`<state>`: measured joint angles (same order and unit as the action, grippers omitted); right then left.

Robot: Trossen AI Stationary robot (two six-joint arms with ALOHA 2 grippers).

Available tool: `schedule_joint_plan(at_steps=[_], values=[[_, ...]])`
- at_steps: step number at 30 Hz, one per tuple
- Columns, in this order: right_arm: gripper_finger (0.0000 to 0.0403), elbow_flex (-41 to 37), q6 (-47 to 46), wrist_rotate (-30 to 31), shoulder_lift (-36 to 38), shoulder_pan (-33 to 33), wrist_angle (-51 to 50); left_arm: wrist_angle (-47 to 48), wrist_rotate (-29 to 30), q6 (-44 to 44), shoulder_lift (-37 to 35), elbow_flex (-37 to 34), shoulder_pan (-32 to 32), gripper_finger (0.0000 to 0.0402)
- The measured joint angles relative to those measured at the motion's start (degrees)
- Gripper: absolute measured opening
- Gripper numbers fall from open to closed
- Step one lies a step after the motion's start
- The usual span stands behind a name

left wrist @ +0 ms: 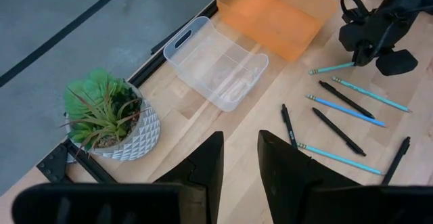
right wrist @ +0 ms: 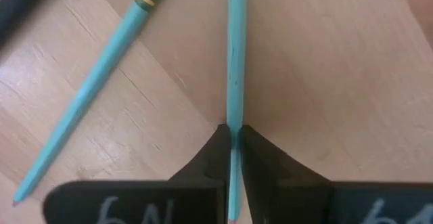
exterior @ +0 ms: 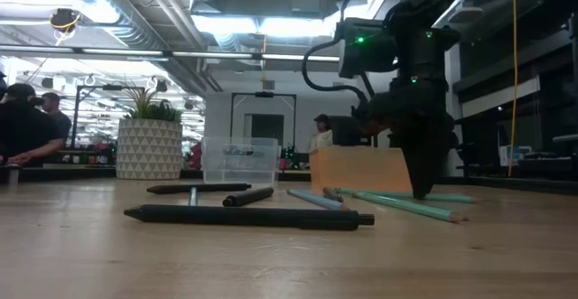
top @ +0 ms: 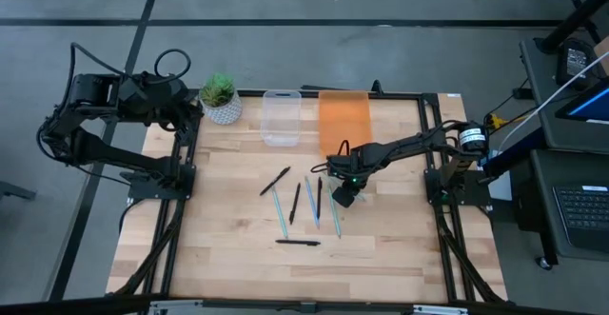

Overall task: Sort pens & pencils
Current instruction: Put the light green pencil into the orange bin

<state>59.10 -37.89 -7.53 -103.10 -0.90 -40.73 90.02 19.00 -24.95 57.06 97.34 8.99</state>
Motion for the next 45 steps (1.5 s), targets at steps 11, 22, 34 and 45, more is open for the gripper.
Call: schedule_joint_plan(at_steps=[11, 22, 34, 45], values=[[0.0029, 3.4, 0.89, 0.0, -0.12, 0.1, -1.95, 0.0, 0.02, 0.05, 1.11, 0.01, -0.01, 0.0086], [0.0029, 10.12, 2.99, 0.55, -0.12, 0.49, -10.1, 0.0, 0.02, 0.07, 1.9, 0.02, 0.0, 0.0086], [0.0029, 21.32, 6.36, 6.27, -0.08, 1.52, -25.84, 0.0, 0.02, 0.09, 1.88, 0.02, 0.0, 0.0086], [0.0029, 26.42, 11.52, 13.97, -0.01, -3.37, -32.32, 0.0, 0.0, 0.11, 1.88, 0.02, -0.01, 0.0086]])
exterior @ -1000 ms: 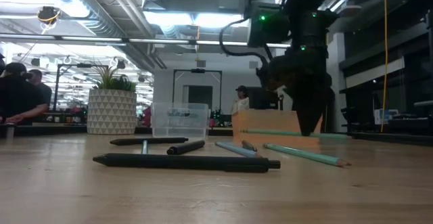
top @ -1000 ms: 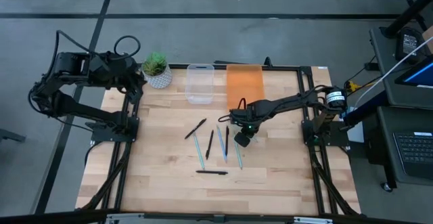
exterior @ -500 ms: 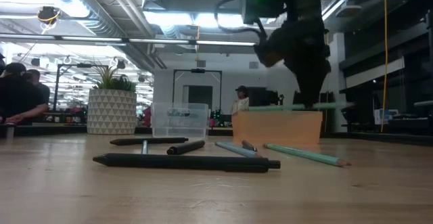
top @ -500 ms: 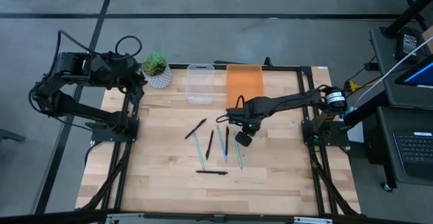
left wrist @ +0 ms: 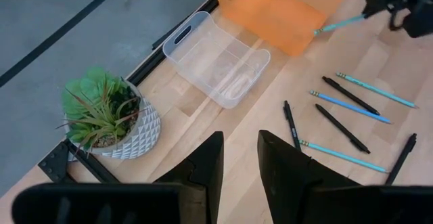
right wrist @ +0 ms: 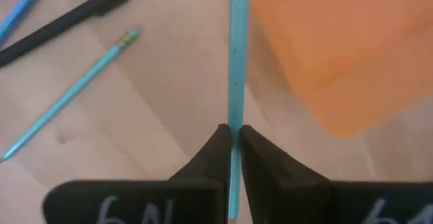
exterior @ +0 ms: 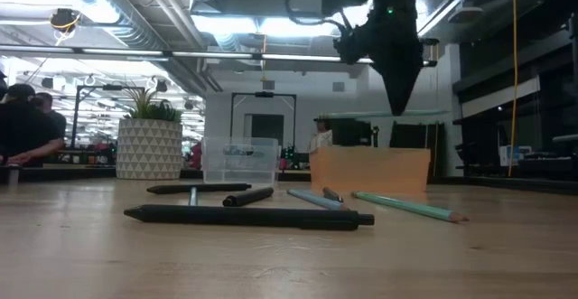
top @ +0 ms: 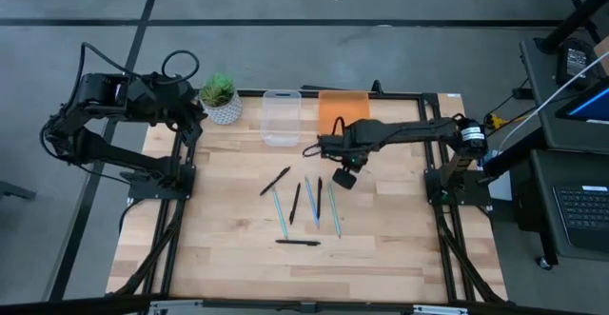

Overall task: Sort pens & pencils
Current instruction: Put the light green pencil into the orange bin

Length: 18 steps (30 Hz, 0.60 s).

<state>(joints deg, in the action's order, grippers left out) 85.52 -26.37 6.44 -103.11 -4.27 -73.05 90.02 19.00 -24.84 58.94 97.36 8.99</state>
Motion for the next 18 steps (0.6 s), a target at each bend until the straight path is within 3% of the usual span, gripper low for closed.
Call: schedule_joint_plan(at_steps=[18], values=[[0.003, 1.31, 2.92, -1.52, 0.0, -14.9, -0.5, 0.0, 0.0, 0.07, 0.0, 0.0, 0.0, 0.0086]])
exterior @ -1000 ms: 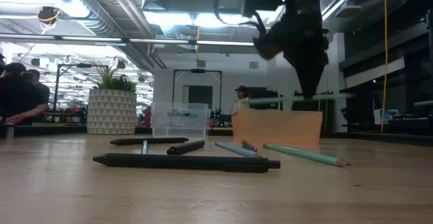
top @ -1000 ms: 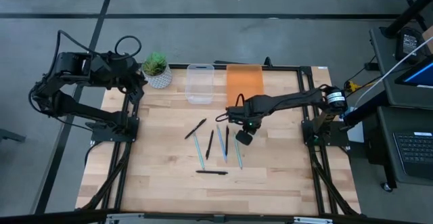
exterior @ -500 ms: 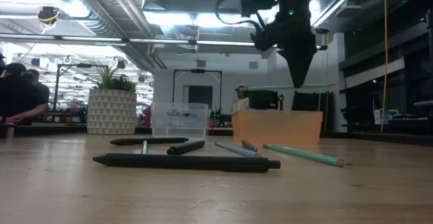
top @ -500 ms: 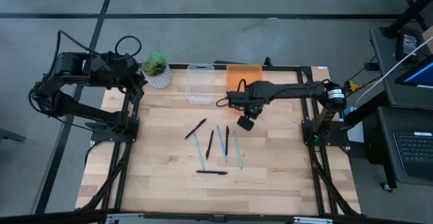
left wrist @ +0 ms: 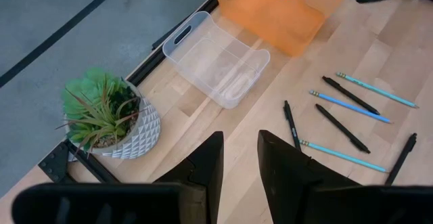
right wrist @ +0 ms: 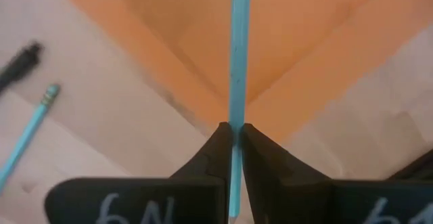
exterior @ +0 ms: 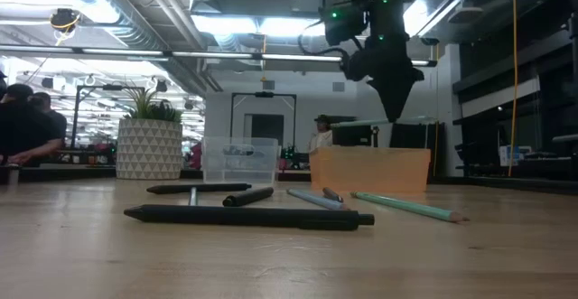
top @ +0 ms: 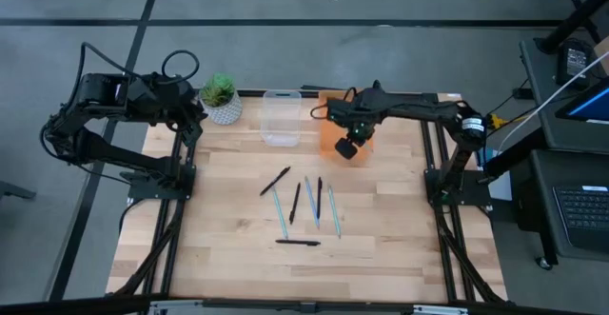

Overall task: Sort pens & pencils
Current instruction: Put the light green pencil into the orange bin

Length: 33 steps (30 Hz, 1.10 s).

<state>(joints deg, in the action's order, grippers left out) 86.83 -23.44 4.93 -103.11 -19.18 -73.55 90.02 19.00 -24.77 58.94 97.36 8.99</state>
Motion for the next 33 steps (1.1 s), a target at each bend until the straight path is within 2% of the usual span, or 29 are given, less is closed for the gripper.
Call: schedule_joint_plan(at_steps=[9, 23, 33], values=[[0.0031, 6.91, 0.0, 0.0, 0.0, -4.18, 0.52, 0.0, 0.0, -0.03, 0.0, 0.0, 0.0, 0.0086], [0.0045, 7.15, -1.7, -0.17, -0.08, -6.74, 0.39, 0.0, 0.0, -0.05, 0.0, 0.0, 0.01, 0.0086], [0.0049, 7.12, 0.13, -1.08, -3.81, -6.95, 1.57, 0.0, 0.0, -0.07, 0.0, 0.0, 0.01, 0.0086]])
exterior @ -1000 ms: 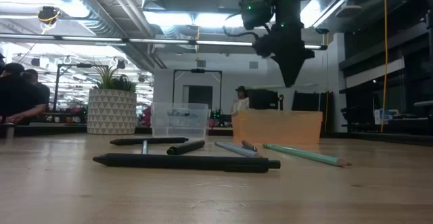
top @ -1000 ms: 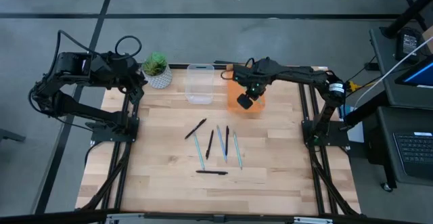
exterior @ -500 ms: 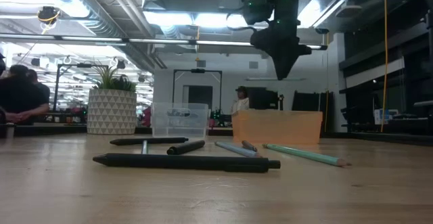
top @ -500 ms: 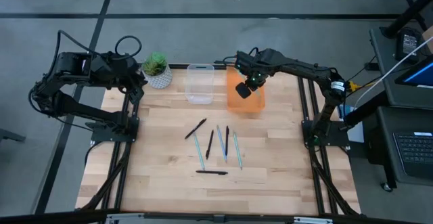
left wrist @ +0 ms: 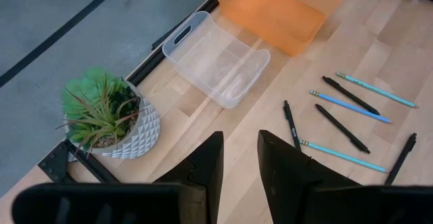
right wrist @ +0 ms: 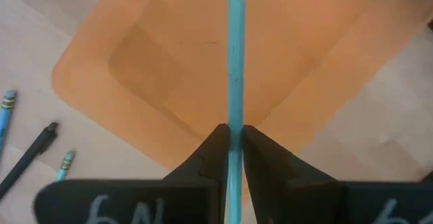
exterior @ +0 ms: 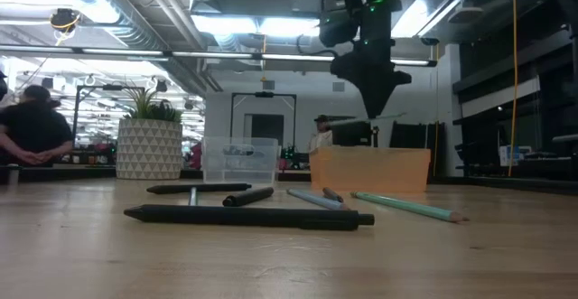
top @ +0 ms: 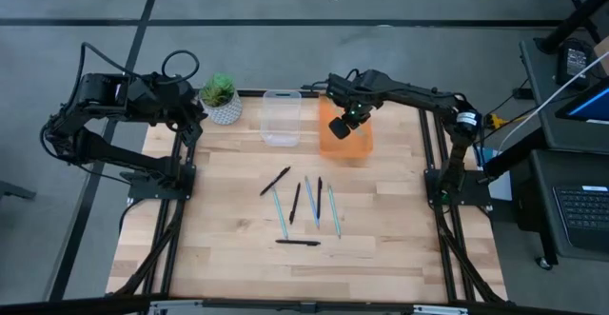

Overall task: Sort pens & pencils
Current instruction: Put the light green pencil into the orange bin

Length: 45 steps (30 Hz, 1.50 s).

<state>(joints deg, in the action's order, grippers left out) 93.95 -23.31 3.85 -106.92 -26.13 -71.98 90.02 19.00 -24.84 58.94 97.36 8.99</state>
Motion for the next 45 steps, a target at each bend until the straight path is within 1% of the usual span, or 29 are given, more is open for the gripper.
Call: schedule_joint_plan(at_steps=[2, 11, 15, 17, 20, 25, 32, 35, 45], values=[[0.0057, -0.09, 0.63, -0.95, -0.15, 0.0, 0.55, 0.0, 0.0, 0.01, 0.0, 0.0, -0.02, 0.0086], [0.011, -0.09, 0.97, -0.96, -0.22, -0.39, 1.9, 0.0, 0.0, 0.02, 0.0, 0.0, -0.02, 0.0086], [0.0117, -0.09, 0.94, -0.99, -0.22, -0.33, 1.87, 0.0, 0.0, 0.02, 0.0, 0.0, 0.0, 0.0086], [0.0114, -0.09, 0.92, -1.65, -0.22, -0.31, 1.83, 0.0, 0.0, 0.02, -0.01, 0.0, -0.02, 0.0086], [0.0108, -0.09, -0.14, -4.48, -0.22, 0.6, 1.8, 0.0, 0.0, 0.01, 0.0, 0.0, -0.02, 0.0086], [0.01, -0.09, -0.48, -7.08, -0.22, 4.18, 0.32, 0.0, -0.01, 0.0, 0.0, 0.0, -0.02, 0.0086], [0.0085, -0.09, -2.12, -7.22, -0.22, 10.02, -1.46, 0.0, 0.0, -0.02, 0.0, 0.0, 0.0, 0.0086], [0.0077, -0.09, -2.79, -8.29, -0.22, 12.03, -1.43, 0.0, 0.0, -0.28, 0.0, 0.0, 0.0, 0.0086], [0.0031, -0.09, -3.68, -9.18, -0.22, 15.57, -1.43, 0.0, 0.0, -0.5, 0.59, 0.0, -0.01, 0.0086]])
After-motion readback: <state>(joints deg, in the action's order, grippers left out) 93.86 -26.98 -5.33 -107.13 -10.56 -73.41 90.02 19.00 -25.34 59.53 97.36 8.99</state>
